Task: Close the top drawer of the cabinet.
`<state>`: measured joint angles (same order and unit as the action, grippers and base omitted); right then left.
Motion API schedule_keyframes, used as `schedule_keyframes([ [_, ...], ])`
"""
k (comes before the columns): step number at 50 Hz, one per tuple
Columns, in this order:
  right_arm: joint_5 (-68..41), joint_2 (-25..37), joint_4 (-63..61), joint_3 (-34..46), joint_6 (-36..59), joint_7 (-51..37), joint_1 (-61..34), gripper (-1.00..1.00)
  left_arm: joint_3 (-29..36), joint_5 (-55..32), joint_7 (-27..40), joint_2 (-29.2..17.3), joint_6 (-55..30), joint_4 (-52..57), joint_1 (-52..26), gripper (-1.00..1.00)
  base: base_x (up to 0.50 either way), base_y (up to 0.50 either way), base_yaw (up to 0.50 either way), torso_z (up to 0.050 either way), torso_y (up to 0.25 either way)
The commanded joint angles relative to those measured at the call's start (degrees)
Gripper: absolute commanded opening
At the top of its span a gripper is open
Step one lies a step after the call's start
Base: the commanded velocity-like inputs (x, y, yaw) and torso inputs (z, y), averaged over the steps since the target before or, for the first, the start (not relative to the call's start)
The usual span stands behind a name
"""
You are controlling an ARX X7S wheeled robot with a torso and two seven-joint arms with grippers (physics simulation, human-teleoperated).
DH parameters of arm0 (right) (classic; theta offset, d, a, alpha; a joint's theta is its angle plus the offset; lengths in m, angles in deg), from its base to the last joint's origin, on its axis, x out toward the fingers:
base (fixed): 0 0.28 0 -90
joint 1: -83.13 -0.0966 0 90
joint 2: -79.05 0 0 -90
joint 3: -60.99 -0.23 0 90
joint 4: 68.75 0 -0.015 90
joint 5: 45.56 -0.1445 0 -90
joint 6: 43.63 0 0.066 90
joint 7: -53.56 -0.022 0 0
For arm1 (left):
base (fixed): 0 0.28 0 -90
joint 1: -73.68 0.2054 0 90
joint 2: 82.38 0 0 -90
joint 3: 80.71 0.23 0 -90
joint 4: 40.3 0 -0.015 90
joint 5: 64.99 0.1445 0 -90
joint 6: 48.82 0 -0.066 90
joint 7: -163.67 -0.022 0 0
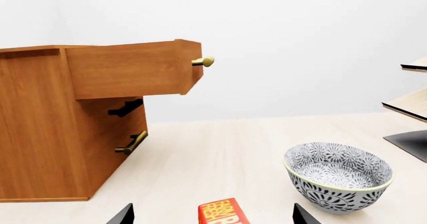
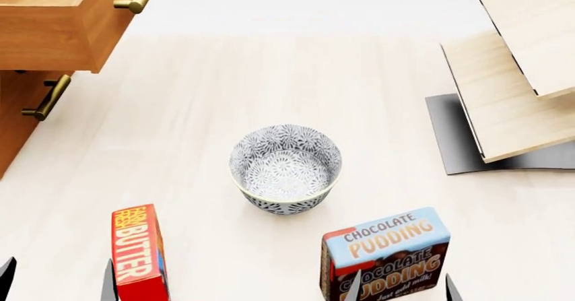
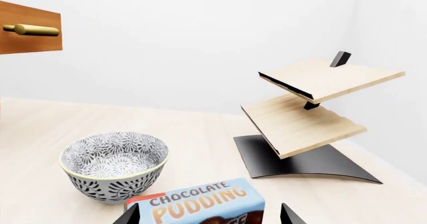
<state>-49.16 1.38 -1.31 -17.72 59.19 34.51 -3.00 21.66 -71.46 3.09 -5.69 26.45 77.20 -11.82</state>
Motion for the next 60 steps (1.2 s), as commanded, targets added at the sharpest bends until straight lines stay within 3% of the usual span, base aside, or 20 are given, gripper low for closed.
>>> schedule_keyframes([
  [1,0.3,0.3,0.8,0.7,-0.8,-0.8,0.0,1.00,0.5,-0.3,0.5,-0.5,0.2,-0.1,0.1,1.00,0.00,0.00,0.00,0.000,0.000],
  [14,0.2,0.6,0.9,1.1,-0.8,-1.4,-0.2,1.00,0.7,-0.9,0.9,-0.9,0.3,-0.2,0.0,1.00,0.03,0.00,0.00,0.000,0.000],
  [40,-0.2,1.2,1.3,1.8,-1.2,-2.2,-0.6,1.00,1.4,-1.2,1.5,-1.4,0.3,-1.0,-0.8,1.00,0.46,0.00,0.00,0.000,0.000],
  [60,-0.6,1.6,1.9,2.3,-1.8,-2.7,-0.7,1.00,1.8,-2.1,1.5,-1.6,0.4,-2.8,-1.6,1.00,0.00,0.00,0.00,0.000,0.000],
])
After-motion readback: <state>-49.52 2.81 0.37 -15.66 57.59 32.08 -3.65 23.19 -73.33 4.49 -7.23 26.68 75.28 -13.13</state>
